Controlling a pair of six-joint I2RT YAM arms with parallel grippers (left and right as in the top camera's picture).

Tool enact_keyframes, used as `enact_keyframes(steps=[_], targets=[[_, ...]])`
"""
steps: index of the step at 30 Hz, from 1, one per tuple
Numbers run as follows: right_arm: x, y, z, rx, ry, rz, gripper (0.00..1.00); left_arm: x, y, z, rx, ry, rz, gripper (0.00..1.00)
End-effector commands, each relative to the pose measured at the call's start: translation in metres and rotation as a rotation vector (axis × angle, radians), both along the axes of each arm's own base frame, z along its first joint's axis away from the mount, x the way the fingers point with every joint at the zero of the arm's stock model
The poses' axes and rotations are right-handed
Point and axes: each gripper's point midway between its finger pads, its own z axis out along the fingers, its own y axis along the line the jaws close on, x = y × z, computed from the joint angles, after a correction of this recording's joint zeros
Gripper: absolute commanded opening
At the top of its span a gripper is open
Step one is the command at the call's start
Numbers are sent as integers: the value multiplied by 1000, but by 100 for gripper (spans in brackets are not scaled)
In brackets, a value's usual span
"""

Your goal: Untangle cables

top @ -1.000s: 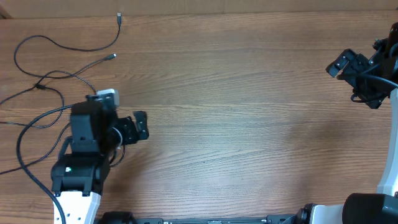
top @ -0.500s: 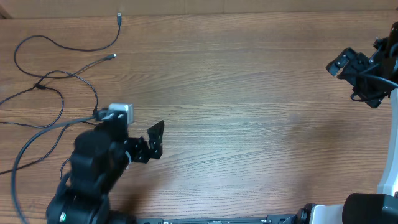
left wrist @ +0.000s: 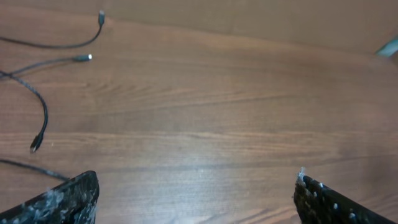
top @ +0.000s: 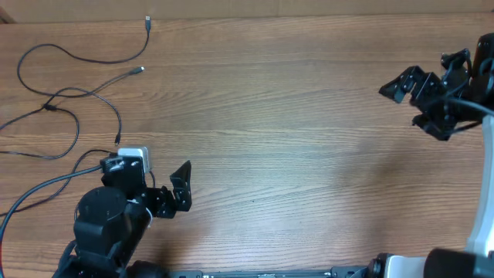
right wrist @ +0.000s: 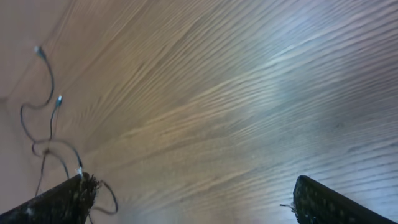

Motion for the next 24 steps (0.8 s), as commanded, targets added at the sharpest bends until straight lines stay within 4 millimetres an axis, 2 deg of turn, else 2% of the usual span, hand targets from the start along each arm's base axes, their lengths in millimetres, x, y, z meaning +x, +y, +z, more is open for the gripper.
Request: enact_keyframes(steps=[1, 5, 7, 13, 14, 16, 21, 24], targets=[[-29, 13, 43, -58, -163, 83, 100, -1, 2, 2, 2, 10, 12, 100], [-61, 20, 72, -122, -277, 123, 100, -1, 2, 1, 2, 11, 12, 100], [-86, 25, 92, -159, -364, 119, 100, -1, 2, 1, 2, 11, 12, 99], [-130, 37, 124, -187, -520, 81, 100, -1, 2, 1, 2, 11, 12, 99], [-145, 41, 129, -180, -547, 59, 100, -1, 2, 1, 2, 11, 12, 100], [-158, 44, 129, -180, -552, 56, 100, -1, 2, 1, 2, 11, 12, 100], [-182, 51, 114, -158, -478, 57, 100, -1, 2, 1, 2, 11, 12, 99], [-184, 52, 105, -144, -443, 61, 100, -1, 2, 1, 2, 11, 12, 100]])
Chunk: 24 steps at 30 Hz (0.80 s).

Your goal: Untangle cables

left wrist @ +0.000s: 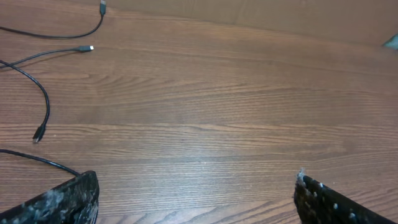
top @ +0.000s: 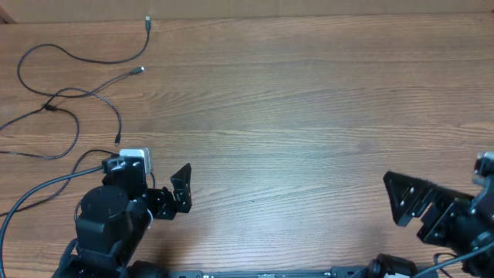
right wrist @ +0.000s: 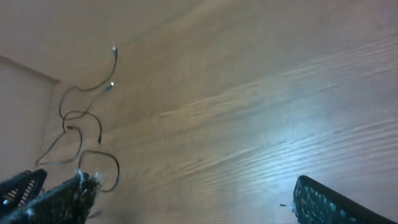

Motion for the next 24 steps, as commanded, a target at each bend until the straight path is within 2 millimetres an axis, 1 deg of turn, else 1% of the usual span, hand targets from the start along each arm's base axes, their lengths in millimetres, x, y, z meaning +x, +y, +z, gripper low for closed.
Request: enact_keyframes(steps=[1, 5, 10, 12, 14, 17, 19, 22, 24], targets=[[1, 0, -9, 14, 31, -1, 100, 1, 1, 7, -5, -15, 10, 100], [3, 2, -40, 56, 131, 4, 100, 1, 1, 7, -5, -15, 10, 100], [4, 5, -85, 116, 288, 14, 100, 1, 1, 7, -5, -15, 10, 100], [3, 6, -100, 129, 338, 13, 100, 1, 1, 7, -5, -15, 10, 99], [1, 6, -110, 136, 373, 12, 100, 1, 1, 7, -5, -15, 10, 100], [1, 6, -118, 116, 383, 45, 100, 1, 1, 7, -5, -15, 10, 100], [2, 6, -118, 61, 349, 113, 100, 1, 1, 7, -5, -15, 10, 100], [4, 5, -117, 29, 324, 149, 100, 1, 1, 7, -5, -15, 10, 100], [10, 4, -115, 16, 296, 153, 100, 1, 1, 7, -5, -15, 10, 100]])
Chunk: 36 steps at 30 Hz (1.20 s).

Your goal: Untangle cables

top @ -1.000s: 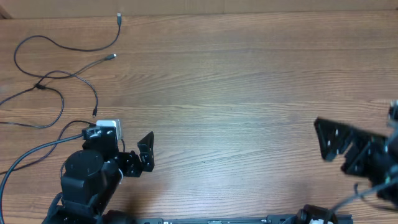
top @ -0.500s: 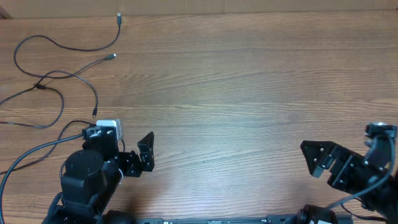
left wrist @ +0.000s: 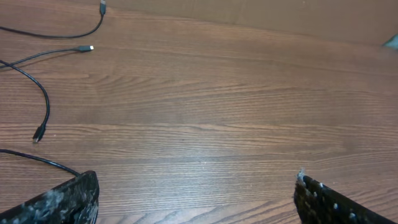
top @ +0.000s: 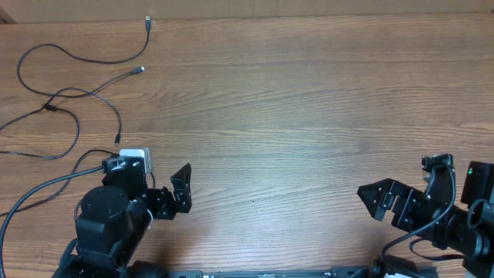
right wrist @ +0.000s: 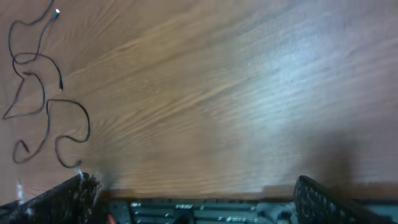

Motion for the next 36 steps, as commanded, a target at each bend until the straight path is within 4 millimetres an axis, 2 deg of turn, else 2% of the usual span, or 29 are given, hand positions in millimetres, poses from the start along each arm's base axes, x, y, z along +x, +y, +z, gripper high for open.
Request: enact_keyframes(steps=[1, 10, 12, 21, 28, 36], targets=[[6, 0, 4, -35, -68, 63, 100, 1, 1, 7, -5, -15, 10, 100], [33, -5, 11, -70, -194, 73, 100, 1, 1, 7, -5, -15, 10, 99], [39, -2, 13, -91, -275, 96, 100, 1, 1, 7, -5, -15, 10, 99], [41, 19, 17, -144, -625, 214, 100, 1, 1, 7, -5, -15, 10, 99], [54, 20, 6, -191, -875, 213, 100, 1, 1, 7, -5, -15, 10, 100], [71, 18, -10, -224, -1044, 205, 100, 1, 1, 7, -5, -15, 10, 99]])
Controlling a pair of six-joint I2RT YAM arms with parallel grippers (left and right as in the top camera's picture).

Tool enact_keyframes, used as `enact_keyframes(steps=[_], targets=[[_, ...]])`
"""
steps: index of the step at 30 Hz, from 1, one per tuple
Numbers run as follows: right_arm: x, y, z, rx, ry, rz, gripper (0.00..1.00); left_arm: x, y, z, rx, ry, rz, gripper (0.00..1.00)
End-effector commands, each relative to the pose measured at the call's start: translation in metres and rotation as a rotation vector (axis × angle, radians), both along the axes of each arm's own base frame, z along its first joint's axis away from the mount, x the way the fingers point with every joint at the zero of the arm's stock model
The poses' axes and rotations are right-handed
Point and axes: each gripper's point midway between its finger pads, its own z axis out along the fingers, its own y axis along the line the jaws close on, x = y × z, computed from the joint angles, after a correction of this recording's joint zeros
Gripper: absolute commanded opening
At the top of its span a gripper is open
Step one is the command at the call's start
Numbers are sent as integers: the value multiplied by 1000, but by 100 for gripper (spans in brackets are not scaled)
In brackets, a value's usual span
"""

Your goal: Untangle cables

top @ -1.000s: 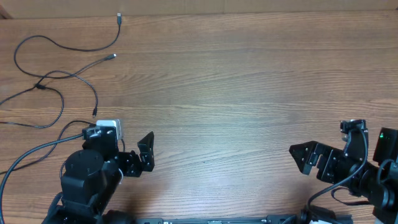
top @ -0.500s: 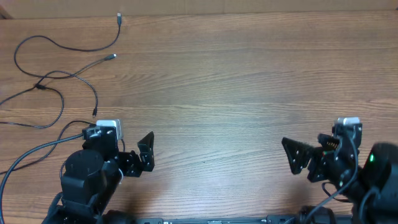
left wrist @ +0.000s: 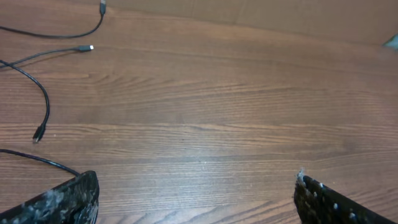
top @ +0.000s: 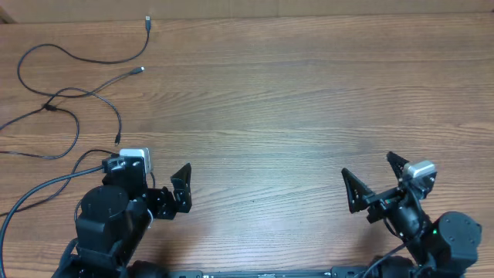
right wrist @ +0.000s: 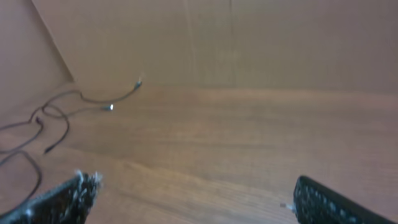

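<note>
Thin black cables lie looped and crossing at the table's far left, with loose plug ends pointing right. My left gripper is open at the front left, just below the cables, holding nothing. In the left wrist view the cable ends lie left of and beyond the open left gripper. My right gripper is open and empty at the front right, far from the cables. The right wrist view shows the cables far off to the left of the right gripper.
A wooden table carries everything. A brown wall runs along its far edge. A thicker black lead from the left arm runs off the front left edge.
My right gripper was at the front right pointing left. It now sits a little further left and points toward the table's far side. The left arm and the cables are unchanged.
My right gripper was open high at the far right. Then it was low at the front right corner, then pointing left there, and now faces the back wall. The left gripper stayed open by the cables, which have not moved.
</note>
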Motion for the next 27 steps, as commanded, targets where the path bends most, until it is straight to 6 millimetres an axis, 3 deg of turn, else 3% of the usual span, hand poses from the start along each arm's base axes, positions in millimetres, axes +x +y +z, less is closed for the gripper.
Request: enact_keyframes(steps=[1, 9, 20, 27], targets=[[5, 1, -9, -10, -58, 7, 100, 0, 1, 7, -5, -16, 11, 100], [16, -5, -24, -20, -147, -24, 100, 0, 1, 7, -5, -16, 11, 100], [23, -18, -29, -23, -265, -108, 100, 0, 1, 7, -5, -16, 11, 99], [29, -22, -45, 12, -284, -134, 100, 0, 1, 7, -5, -16, 11, 100]])
